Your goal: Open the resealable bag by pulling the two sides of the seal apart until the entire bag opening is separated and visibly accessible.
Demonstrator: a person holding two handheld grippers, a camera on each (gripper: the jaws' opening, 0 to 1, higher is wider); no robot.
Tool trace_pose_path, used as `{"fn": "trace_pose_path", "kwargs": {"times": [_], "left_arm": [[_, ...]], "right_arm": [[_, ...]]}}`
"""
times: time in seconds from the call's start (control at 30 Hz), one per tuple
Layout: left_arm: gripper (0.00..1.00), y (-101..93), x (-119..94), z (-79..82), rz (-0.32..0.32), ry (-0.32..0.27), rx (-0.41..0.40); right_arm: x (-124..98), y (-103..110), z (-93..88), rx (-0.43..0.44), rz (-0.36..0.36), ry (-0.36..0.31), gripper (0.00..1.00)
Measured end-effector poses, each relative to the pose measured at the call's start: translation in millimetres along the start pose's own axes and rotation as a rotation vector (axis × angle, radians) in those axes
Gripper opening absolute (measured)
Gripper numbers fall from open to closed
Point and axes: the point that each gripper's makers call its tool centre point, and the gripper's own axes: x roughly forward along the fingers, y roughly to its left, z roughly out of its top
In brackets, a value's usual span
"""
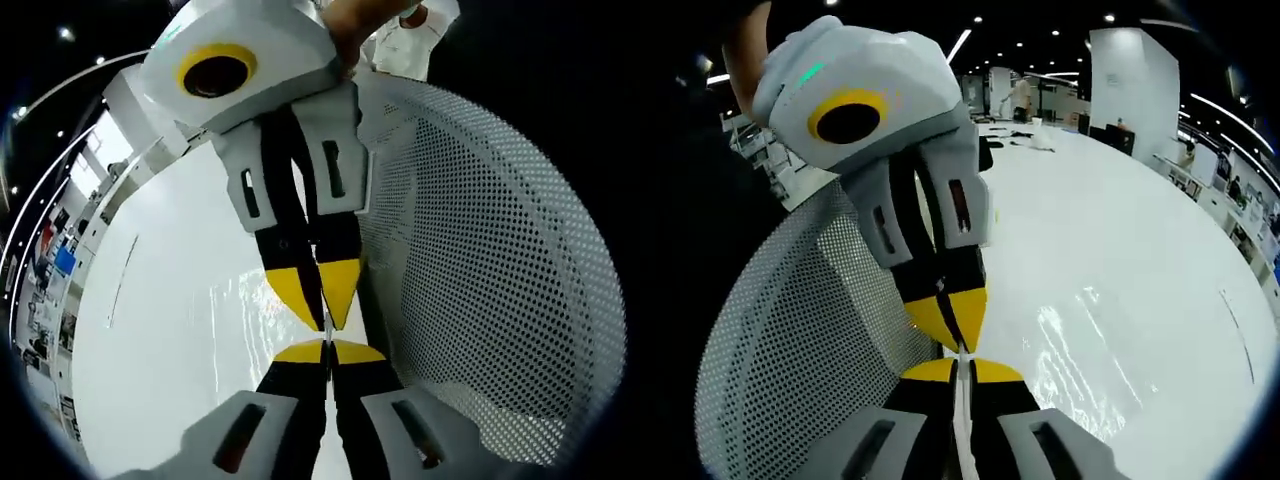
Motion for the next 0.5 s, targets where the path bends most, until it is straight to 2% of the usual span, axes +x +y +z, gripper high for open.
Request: {"fn": "trace_pose_path", "kwargs": {"times": [0.17, 0.27, 0.3, 0.5], "left_arm": [[0.00, -2.7, -2.7, 3.0, -0.013, -0.006, -0.025], [0.00, -6.0, -3.5, 1.6, -0.033, 0.003, -0.050], [0.00, -5.8, -3.5, 1.5, -0.030, 0.003, -0.051], [0.00, -4.5, -5.1, 2.9, -0.010, -0.008, -0.051]], "right_arm": [[2.4, 0.9, 3.5, -0.028, -0.028, -0.002, 0.00], [4.8, 5.1, 3.3, -0.074, -0.032, 0.011, 0.00], [5.2, 3.6, 3.6, -0.125, -0.046, 0.021, 0.00], [2.6, 2.0, 3.5, -0.130, -0.054, 0.031, 0.00]]}}
